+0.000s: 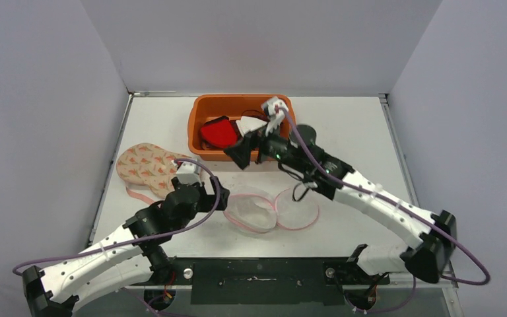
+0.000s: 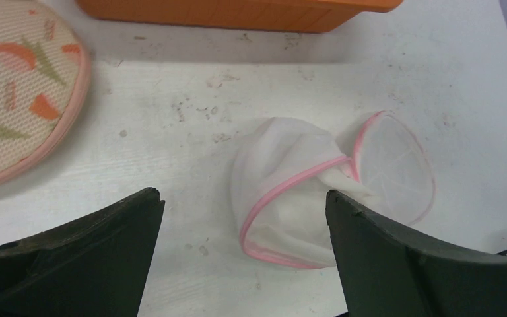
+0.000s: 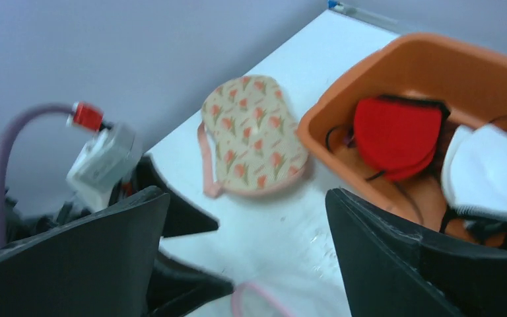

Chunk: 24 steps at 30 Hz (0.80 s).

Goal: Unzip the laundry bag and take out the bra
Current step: Adjust the laundry bag at the center of the board.

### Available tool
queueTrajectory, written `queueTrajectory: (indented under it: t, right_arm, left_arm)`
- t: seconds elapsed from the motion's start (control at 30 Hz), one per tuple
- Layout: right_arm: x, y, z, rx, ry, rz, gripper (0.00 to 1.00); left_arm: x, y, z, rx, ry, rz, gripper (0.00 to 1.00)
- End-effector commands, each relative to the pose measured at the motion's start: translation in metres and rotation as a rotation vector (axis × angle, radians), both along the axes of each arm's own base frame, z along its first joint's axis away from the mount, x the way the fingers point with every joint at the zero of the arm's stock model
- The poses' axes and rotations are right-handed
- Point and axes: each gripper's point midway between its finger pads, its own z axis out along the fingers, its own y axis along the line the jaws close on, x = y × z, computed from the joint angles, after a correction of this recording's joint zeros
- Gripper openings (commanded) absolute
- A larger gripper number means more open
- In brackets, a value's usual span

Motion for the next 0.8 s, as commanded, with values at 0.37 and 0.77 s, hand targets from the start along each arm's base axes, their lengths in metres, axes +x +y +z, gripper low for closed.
queueTrajectory:
  t: [0.37, 0.77]
  right_arm:
    - [-0.058, -0.213, -0.142, 0.06, 0.216, -0.624, 0.94]
    - [-0.08, -0.243, -0.231, 0.0, 0.427, -0.765, 0.98]
  left_arm:
    - [0.026, -0.011, 0.02, -0.042, -0.065, 0.025, 0.98]
    - [0.012, -0.027, -0.012, -0.083, -0.013, -0.086, 0.89]
